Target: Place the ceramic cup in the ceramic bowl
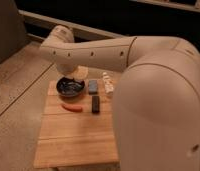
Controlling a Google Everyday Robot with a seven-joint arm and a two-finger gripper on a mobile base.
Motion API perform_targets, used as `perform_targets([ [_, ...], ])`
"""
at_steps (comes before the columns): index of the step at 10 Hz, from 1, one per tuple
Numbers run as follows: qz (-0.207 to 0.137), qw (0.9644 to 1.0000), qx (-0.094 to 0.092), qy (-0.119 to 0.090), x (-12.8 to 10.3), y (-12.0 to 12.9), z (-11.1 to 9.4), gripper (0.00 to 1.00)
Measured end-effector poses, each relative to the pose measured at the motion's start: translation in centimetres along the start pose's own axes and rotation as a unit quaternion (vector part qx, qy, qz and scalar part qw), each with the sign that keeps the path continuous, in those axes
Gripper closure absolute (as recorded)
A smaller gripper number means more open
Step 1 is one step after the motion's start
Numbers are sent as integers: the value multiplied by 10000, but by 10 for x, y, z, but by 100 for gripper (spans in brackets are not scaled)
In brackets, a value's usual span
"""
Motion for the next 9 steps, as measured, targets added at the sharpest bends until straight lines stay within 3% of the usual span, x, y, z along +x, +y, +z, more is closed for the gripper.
perform_targets([
  [5, -630, 9963, -581, 87, -40, 32, 42, 100],
  [9, -641, 9961, -601, 99, -41, 32, 44, 100],
])
